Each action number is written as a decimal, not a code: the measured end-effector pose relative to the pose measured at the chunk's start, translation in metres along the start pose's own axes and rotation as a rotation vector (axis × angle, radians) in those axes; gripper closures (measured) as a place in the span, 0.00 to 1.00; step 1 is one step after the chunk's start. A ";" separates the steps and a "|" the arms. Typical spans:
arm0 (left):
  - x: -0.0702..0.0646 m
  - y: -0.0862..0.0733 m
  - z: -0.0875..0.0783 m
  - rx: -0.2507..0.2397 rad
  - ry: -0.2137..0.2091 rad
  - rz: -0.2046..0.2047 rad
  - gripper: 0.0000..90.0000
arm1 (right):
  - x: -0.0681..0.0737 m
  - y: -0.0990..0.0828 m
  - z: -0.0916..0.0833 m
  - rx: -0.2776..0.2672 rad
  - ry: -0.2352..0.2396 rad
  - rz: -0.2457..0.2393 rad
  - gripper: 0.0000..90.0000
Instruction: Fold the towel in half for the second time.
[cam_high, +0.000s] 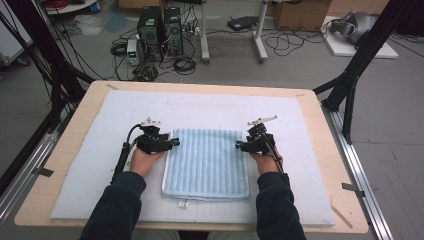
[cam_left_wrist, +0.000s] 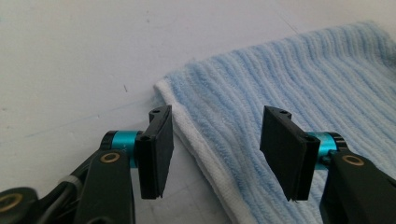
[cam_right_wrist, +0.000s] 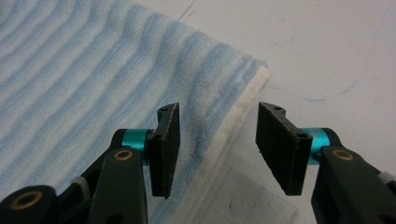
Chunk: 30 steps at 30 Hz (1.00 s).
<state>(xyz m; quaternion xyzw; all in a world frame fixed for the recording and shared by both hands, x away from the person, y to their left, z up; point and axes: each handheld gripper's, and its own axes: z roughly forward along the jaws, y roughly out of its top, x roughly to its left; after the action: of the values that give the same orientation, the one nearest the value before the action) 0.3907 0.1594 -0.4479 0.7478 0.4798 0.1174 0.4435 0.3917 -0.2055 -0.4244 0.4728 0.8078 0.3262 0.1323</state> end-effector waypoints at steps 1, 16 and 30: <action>-0.001 -0.001 0.001 0.002 -0.004 0.004 0.53 | 0.001 0.000 0.002 0.005 0.000 -0.004 0.57; -0.011 -0.004 0.005 0.016 0.012 0.076 0.92 | 0.003 -0.001 0.012 0.038 0.047 -0.019 0.89; -0.009 0.003 -0.012 -0.086 -0.046 0.028 0.94 | 0.006 0.000 -0.004 -0.054 0.029 -0.042 0.95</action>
<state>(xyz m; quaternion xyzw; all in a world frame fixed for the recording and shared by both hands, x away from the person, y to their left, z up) 0.3811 0.1581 -0.4361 0.7373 0.4534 0.1269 0.4845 0.3863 -0.2026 -0.4210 0.4472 0.8103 0.3519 0.1399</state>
